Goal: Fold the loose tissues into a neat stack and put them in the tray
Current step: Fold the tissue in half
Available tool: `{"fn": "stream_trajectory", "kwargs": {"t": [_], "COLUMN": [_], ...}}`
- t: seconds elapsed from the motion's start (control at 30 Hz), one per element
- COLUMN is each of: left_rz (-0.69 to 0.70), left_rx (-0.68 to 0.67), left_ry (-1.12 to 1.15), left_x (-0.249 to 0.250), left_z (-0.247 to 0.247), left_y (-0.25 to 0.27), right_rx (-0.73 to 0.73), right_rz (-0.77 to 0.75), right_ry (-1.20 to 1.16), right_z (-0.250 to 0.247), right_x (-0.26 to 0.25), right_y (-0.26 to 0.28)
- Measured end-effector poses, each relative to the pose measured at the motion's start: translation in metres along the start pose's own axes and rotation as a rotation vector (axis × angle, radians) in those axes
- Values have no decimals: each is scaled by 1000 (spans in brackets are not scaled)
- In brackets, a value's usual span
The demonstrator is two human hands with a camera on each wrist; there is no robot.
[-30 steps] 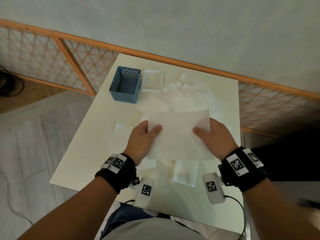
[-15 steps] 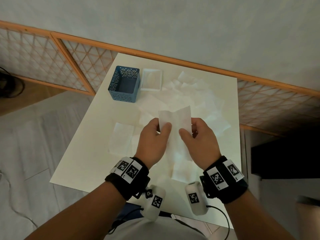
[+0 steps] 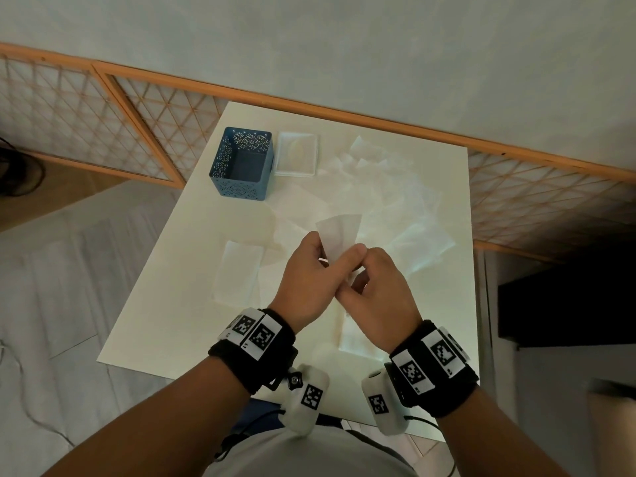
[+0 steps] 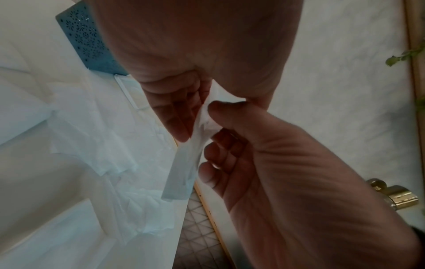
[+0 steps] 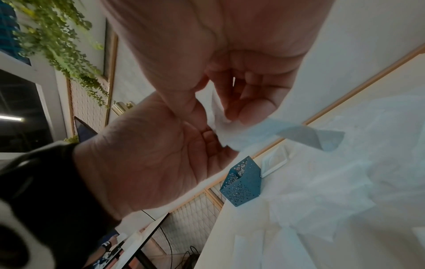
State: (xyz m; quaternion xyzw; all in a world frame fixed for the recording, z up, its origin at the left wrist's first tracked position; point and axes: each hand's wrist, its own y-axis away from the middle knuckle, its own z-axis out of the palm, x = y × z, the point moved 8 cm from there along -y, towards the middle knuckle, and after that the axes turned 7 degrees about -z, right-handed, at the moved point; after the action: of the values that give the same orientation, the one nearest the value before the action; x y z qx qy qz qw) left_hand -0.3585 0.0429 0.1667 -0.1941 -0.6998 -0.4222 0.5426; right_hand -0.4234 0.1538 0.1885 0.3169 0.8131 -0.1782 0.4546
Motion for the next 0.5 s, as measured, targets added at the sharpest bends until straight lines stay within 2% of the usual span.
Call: {"fn": "stream_trajectory", "kwargs": {"t": [0.17, 0.33, 0.43, 0.5], "left_rz": [-91, -129, -159, -200], "left_rx": [-40, -101, -96, -68], "left_ry": [25, 27, 16, 34], "left_x": [-9, -22, -32, -40], "left_z": [0, 3, 1, -2], "left_y": [-7, -11, -12, -13], "right_rx": [-82, -81, 30, 141], "right_rz": [-18, 28, 62, 175], "right_ry": [48, -73, -84, -76], "right_z": [6, 1, -11, -23], "right_x": [7, 19, 28, 46], "right_y": [5, 12, 16, 19]}}
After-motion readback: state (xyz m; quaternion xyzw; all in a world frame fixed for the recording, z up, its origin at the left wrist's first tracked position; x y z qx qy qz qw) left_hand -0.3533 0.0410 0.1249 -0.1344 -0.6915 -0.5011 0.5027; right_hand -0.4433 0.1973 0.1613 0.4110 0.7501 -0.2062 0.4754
